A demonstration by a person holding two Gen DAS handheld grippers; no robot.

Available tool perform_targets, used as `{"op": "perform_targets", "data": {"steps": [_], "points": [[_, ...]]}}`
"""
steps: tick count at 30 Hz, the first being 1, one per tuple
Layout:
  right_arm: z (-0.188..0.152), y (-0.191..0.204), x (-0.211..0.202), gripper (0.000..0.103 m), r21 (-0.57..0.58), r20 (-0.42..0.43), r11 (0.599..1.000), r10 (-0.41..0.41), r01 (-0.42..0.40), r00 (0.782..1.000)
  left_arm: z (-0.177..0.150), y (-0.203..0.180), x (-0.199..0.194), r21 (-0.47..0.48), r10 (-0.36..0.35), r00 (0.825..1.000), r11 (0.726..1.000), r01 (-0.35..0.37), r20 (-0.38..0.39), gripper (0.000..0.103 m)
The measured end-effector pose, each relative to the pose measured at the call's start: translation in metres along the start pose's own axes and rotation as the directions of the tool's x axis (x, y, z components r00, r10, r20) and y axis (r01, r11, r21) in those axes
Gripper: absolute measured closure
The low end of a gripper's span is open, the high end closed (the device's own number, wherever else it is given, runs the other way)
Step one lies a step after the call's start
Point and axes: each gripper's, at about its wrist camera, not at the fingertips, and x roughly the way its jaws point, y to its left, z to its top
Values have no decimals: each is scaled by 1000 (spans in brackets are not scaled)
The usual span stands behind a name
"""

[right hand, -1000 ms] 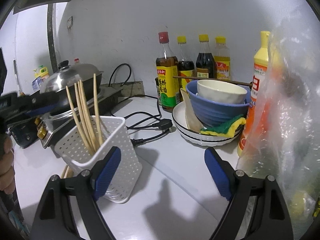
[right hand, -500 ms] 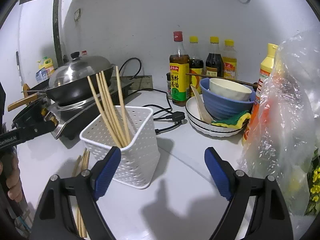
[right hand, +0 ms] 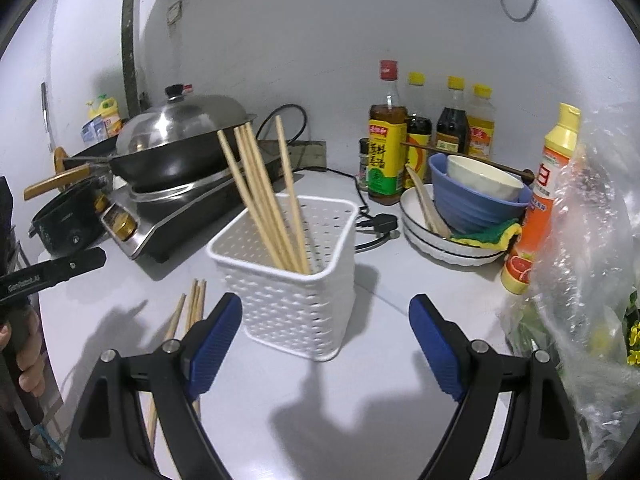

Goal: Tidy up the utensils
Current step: 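Move both tools back over the remaining chopsticks on the counter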

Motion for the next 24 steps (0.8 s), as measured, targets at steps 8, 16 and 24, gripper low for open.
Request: {"op": "perform_targets", "data": {"steps": [8, 16, 24], "points": [[-9, 24, 12, 19, -27, -59, 999, 26, -27, 998, -14, 26, -8, -11, 20, 1000, 1000, -20, -3, 47], [-18, 57, 35, 23, -84, -133, 994, 60, -72, 989, -23, 48, -6, -35, 31, 999, 999, -32, -20, 47], [-33, 83, 61, 57, -143, -235, 983, 79, -114, 969, -29, 67, -10, -58, 47, 999, 997, -49, -27, 47]]}}
